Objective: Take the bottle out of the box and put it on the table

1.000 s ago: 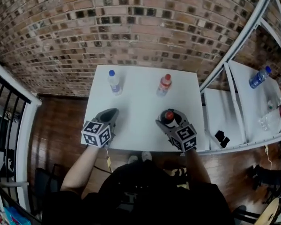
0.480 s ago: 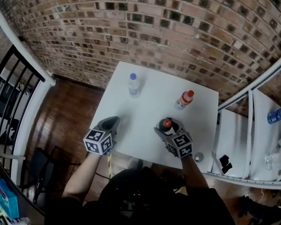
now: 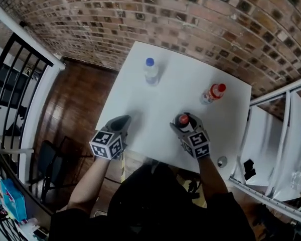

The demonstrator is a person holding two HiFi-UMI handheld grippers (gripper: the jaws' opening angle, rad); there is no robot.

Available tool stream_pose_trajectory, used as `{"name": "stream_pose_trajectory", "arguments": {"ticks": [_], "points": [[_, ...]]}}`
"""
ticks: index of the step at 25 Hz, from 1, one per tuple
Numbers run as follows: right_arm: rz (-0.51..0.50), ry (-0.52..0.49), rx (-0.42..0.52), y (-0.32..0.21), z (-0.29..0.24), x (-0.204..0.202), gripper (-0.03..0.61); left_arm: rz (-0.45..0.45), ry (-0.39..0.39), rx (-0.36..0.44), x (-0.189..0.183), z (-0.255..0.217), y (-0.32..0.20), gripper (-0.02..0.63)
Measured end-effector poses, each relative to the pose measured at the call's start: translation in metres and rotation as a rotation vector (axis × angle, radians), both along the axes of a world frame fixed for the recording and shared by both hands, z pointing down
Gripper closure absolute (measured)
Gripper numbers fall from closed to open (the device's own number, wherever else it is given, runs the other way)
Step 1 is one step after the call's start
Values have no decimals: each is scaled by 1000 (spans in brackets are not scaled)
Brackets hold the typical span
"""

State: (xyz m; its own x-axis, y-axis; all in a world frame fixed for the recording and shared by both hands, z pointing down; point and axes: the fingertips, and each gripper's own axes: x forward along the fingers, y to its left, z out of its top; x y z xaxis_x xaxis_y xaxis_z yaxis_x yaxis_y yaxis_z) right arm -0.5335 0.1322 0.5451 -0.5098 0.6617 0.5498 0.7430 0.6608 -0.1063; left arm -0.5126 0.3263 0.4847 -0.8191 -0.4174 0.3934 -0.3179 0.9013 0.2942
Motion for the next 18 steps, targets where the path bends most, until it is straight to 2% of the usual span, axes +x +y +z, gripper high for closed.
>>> {"name": "stream_pose_trajectory", "arguments": {"ticks": [9,18], "points": [[50,-26,-34,-1,18,-5,252,2,46,7,4,24,-5,576],[51,-27,-61,-1,20,-2,241,18,36,35,5,25,-8,575]]}}
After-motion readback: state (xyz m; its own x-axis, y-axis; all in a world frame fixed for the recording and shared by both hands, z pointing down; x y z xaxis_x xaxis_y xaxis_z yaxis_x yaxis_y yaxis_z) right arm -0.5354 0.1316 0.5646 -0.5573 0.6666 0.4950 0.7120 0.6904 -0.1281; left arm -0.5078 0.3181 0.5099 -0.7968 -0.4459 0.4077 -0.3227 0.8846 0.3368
